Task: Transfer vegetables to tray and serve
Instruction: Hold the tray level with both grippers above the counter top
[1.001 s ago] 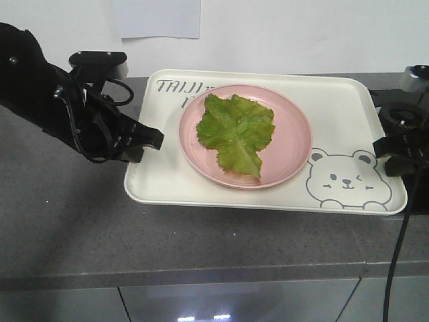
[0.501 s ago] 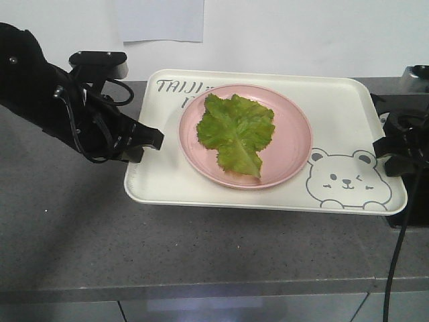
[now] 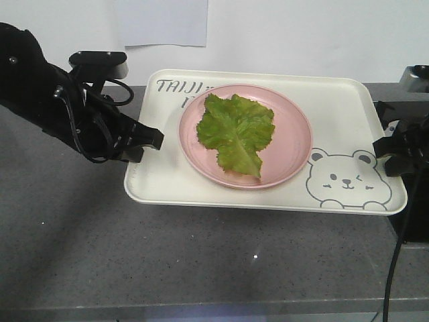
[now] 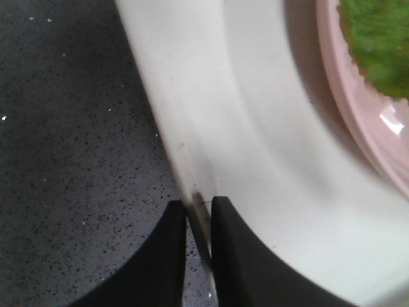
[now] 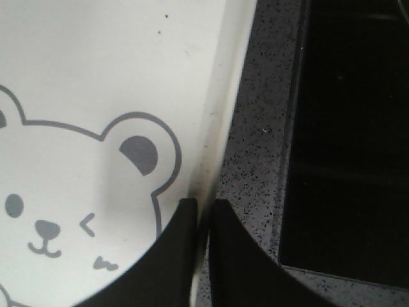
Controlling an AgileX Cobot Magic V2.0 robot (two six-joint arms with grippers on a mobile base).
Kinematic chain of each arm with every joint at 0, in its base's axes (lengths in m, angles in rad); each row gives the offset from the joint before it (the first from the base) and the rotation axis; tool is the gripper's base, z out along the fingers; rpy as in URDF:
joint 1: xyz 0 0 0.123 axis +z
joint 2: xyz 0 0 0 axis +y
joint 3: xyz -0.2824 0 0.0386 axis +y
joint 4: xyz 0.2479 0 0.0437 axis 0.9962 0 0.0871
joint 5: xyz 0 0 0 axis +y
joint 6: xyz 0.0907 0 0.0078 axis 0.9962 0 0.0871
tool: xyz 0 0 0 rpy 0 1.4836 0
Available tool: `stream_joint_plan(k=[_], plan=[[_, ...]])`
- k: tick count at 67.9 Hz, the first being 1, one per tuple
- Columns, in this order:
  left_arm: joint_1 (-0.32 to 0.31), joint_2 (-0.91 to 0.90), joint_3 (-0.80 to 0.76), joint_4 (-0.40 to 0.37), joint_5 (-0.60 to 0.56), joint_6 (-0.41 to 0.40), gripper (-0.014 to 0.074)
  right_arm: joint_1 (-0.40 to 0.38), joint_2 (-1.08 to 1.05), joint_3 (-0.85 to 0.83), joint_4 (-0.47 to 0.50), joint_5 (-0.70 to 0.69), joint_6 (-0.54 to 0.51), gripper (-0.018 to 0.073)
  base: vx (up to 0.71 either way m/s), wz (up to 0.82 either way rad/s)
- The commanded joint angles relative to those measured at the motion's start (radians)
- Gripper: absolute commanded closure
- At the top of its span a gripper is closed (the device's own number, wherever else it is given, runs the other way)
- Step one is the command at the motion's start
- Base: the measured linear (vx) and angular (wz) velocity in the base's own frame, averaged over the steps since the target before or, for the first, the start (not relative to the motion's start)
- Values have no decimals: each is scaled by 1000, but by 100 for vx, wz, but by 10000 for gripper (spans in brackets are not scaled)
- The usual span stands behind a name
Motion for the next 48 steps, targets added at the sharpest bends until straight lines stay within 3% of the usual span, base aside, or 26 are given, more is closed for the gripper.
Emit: stream_joint_plan(k=[1,48], plan=[[-25,-46,-30,-140,-107,24,602,17,-38,-35,152,5,-38,565,6,0],[-25,-46,-30,-140,-107,24,602,17,-38,-35,152,7,-38,565,6,-1]])
